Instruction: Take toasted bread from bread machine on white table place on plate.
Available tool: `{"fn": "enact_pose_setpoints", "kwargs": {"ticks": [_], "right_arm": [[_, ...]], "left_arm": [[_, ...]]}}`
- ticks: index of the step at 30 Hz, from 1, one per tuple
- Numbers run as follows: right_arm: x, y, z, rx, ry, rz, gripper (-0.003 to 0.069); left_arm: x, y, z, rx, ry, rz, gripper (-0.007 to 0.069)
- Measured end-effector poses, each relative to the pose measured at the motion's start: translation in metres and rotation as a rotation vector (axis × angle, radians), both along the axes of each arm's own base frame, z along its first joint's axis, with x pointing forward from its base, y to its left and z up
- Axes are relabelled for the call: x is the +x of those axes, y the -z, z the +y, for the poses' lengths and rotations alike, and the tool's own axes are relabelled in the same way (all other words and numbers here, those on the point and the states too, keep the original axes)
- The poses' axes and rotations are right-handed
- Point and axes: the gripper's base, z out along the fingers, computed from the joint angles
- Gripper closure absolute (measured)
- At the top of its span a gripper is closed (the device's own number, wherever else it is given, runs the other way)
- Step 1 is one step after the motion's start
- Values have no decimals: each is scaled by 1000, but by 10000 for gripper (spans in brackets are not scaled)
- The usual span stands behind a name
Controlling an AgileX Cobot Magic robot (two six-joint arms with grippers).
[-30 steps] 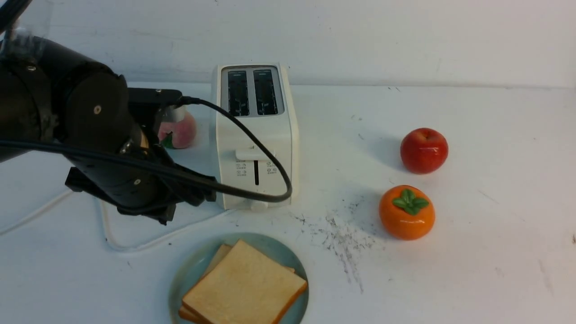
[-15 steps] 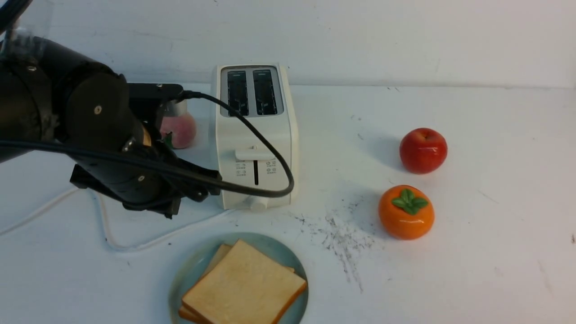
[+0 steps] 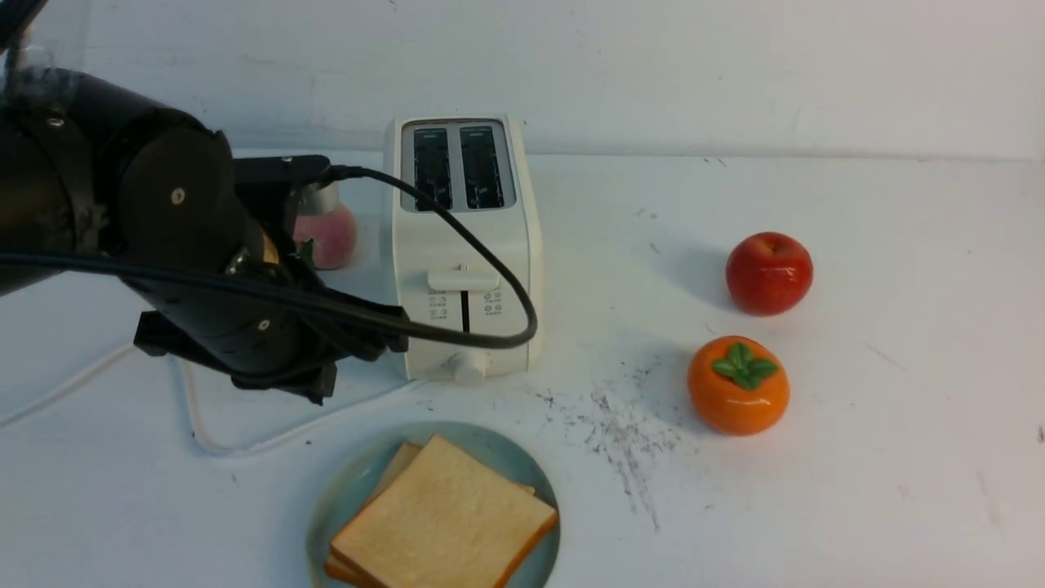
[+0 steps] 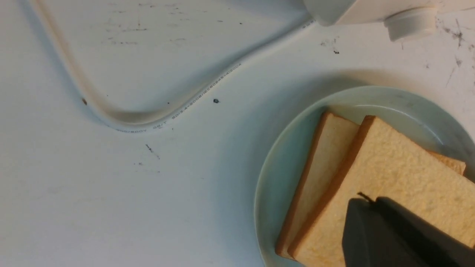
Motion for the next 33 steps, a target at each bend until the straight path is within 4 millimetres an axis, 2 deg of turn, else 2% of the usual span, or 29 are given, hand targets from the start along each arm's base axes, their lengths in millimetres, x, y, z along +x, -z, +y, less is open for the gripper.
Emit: {"fn": "enact_pose_setpoints", "kwargs": {"ticks": [5, 10, 14, 21, 26, 33], "right_arm": [[0, 0, 0, 1, 0, 1, 527], [0, 0, 0, 1, 0, 2, 524], [0, 0, 0, 1, 0, 2, 524], [0, 0, 0, 2, -3, 2, 514], [0, 0, 3, 2, -57, 2, 510], [0, 0, 5, 1, -102, 2, 504]], "left_arm": [[-3, -1, 1, 10, -2, 20, 636], [-14, -20, 8, -4, -2, -30, 635], [-35, -45, 20, 5, -3, -87, 635], [-68, -72, 41, 50, -17, -129, 635], [-77, -79, 46, 48, -21, -152, 635], [-82, -77, 49, 74, -29, -97, 631]]}}
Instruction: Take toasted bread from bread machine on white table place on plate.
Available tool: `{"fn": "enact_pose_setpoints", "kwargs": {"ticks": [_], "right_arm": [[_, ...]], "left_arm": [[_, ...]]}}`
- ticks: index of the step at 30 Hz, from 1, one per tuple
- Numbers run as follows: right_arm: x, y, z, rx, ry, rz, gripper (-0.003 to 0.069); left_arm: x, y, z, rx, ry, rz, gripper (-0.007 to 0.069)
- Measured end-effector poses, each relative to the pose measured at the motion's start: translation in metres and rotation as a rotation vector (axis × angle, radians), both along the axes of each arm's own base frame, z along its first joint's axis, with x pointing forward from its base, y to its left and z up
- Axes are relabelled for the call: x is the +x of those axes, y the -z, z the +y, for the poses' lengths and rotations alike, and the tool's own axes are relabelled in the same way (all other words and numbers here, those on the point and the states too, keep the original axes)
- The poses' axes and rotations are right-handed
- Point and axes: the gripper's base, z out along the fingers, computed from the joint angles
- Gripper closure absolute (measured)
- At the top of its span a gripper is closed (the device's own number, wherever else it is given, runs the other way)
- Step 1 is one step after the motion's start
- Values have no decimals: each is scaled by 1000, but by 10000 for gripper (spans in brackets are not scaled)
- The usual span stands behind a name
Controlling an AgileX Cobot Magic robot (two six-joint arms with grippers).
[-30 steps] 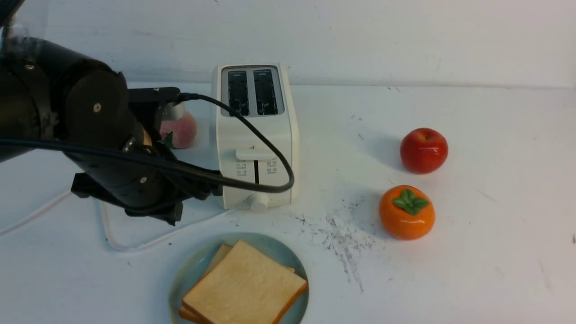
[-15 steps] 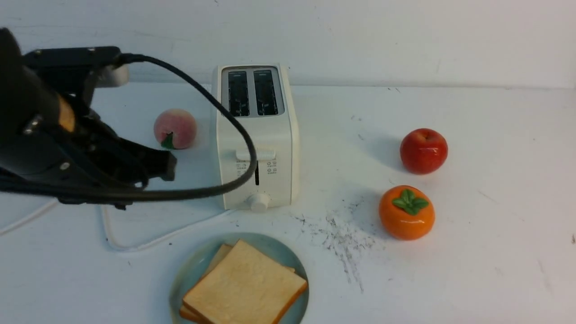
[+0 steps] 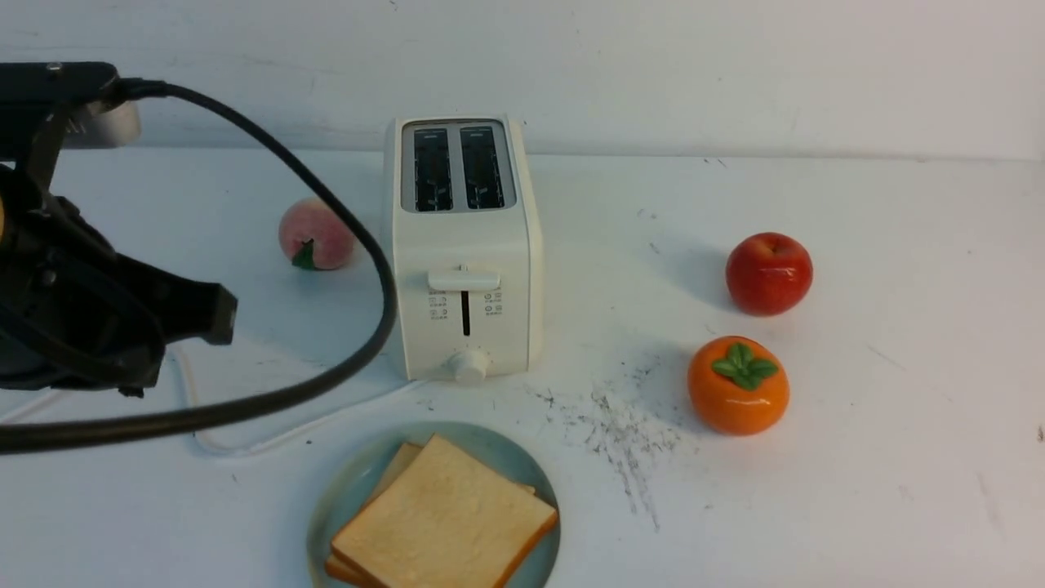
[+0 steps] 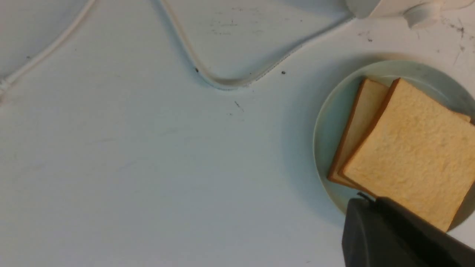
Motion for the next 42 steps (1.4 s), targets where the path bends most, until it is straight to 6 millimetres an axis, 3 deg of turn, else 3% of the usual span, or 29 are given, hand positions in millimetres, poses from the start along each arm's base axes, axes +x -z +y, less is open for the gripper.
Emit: {"fn": "enact_pose_setpoints", "kwargs": {"ticks": [11, 14, 18, 21, 25, 28, 32, 34, 37, 42], "right_arm": [[0, 0, 0, -1, -2, 0, 489], [0, 0, 0, -9, -3, -1, 487], [0, 0, -1, -24, -3, 2, 481], [0, 0, -1, -24, -3, 1, 481], [0, 0, -1, -24, -3, 1, 478], [0, 0, -1, -24, -3, 1, 474], [0, 0, -1, -24, -3, 1, 468], [0, 0, -1, -24, -3, 1, 464], [0, 0, -1, -24, -3, 2, 460], [0, 0, -1, -24, -3, 2, 456]], "left_arm": [[-3, -5, 8, 54, -12, -40, 629], [-13, -14, 12, 39, -15, -77, 627], [-43, -32, 27, -3, -22, -163, 627], [-61, -31, 35, -20, -23, -193, 627], [-89, -22, 47, -54, -34, -237, 627], [-118, 1, 58, -115, -19, -304, 627], [-136, 35, 61, -211, 22, -435, 627], [-139, 48, 59, -273, 46, -527, 624], [-141, 50, 58, -348, 78, -690, 624], [-138, 55, 55, -386, 98, -773, 624]]}}
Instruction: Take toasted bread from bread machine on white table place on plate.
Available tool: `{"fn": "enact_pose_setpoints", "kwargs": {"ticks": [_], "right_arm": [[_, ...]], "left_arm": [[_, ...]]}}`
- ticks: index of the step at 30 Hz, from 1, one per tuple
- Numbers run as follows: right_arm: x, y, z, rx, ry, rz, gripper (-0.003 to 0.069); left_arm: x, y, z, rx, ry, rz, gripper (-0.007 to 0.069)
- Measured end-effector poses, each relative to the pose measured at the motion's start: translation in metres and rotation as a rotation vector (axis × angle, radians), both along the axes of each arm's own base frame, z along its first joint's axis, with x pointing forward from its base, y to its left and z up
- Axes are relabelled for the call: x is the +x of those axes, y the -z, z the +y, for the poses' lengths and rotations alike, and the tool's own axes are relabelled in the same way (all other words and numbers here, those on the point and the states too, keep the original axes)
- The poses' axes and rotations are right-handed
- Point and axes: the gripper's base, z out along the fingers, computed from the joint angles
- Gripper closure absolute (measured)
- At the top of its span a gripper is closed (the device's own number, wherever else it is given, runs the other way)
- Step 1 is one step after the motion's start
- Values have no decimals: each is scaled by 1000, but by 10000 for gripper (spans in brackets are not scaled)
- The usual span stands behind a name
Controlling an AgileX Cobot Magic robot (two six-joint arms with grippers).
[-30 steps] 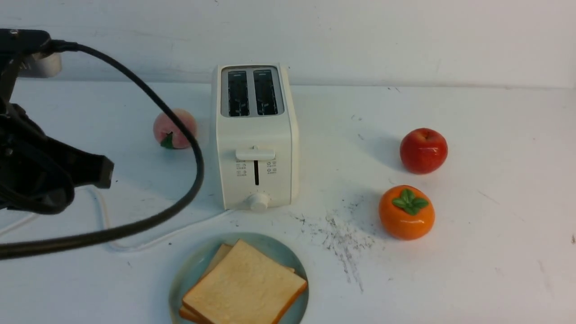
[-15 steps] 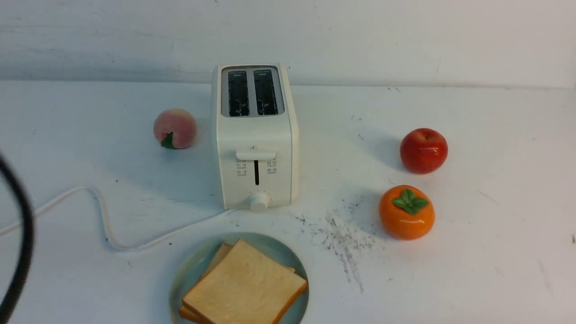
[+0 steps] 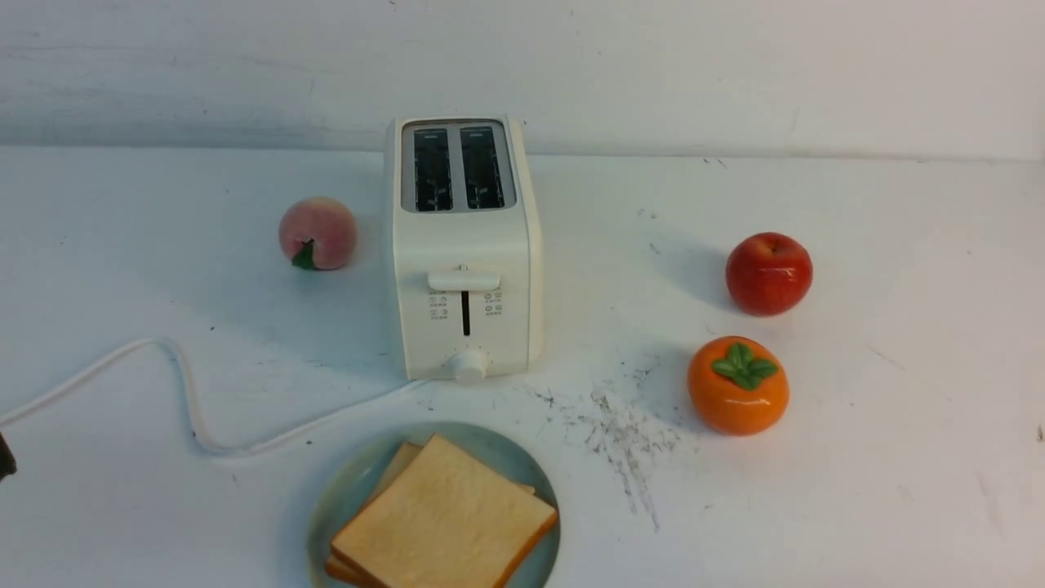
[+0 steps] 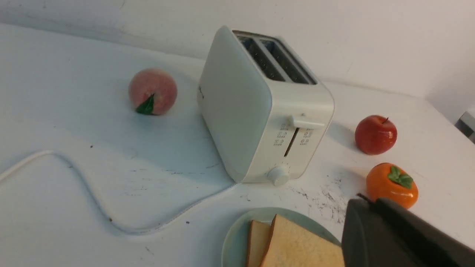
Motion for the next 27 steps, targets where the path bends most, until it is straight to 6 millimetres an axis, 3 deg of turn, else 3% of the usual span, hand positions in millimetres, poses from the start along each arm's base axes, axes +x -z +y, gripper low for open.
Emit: {"fn": "enact_pose_setpoints", "kwargs": {"ticks": [16, 27], "right_arm": [[0, 0, 0, 0, 0, -1, 454], [0, 0, 0, -1, 0, -1, 454]], "left_arm": [[2, 15, -2, -14, 9, 75, 608], [11, 71, -5, -3, -28, 178, 605]]}}
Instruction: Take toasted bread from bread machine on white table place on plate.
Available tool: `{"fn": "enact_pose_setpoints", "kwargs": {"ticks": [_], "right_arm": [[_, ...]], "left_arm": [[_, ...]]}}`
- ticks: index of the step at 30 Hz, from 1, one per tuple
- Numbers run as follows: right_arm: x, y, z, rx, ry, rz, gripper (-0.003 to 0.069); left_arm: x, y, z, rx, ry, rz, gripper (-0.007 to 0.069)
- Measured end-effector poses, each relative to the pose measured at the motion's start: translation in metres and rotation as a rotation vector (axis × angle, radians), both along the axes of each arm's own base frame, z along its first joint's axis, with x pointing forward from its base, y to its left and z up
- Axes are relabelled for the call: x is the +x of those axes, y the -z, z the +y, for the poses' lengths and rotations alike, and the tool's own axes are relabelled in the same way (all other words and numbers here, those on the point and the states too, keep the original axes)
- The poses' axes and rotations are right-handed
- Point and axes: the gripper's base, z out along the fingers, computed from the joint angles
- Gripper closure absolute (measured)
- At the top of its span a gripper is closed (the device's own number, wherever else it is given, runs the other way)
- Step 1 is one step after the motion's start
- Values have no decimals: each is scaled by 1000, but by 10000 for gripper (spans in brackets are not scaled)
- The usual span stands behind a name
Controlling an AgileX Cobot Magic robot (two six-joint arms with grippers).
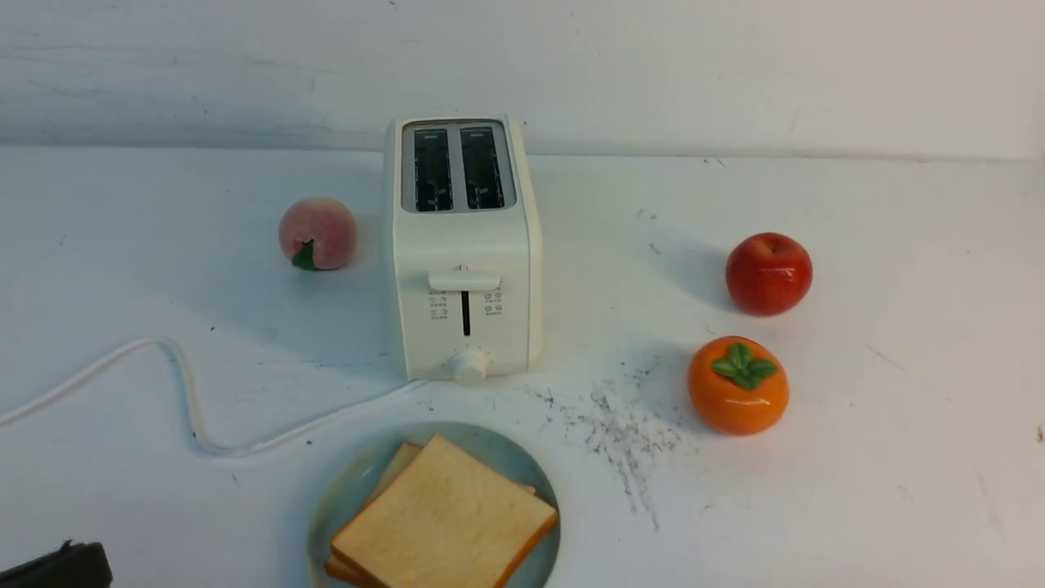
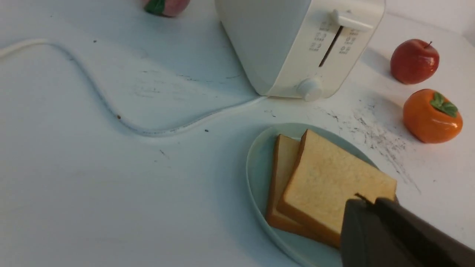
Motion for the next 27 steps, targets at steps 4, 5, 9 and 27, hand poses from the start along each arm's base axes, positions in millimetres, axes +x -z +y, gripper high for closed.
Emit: {"fn": "enact_pose_setpoints", "kwargs": {"ticks": [4, 5, 9, 27], "right_arm": [[0, 0, 0, 0, 0, 0, 454], [0, 0, 0, 0, 0, 0, 454], [0, 0, 0, 0, 0, 0, 454], [0, 0, 0, 0, 0, 1, 454]], "left_arm": [[3, 11, 4, 0, -70, -23, 603], [3, 12, 5, -1, -86, -27, 603], [-2, 19, 11, 15, -144, -66, 597], [-15, 68, 22, 43, -282, -57, 586]]}}
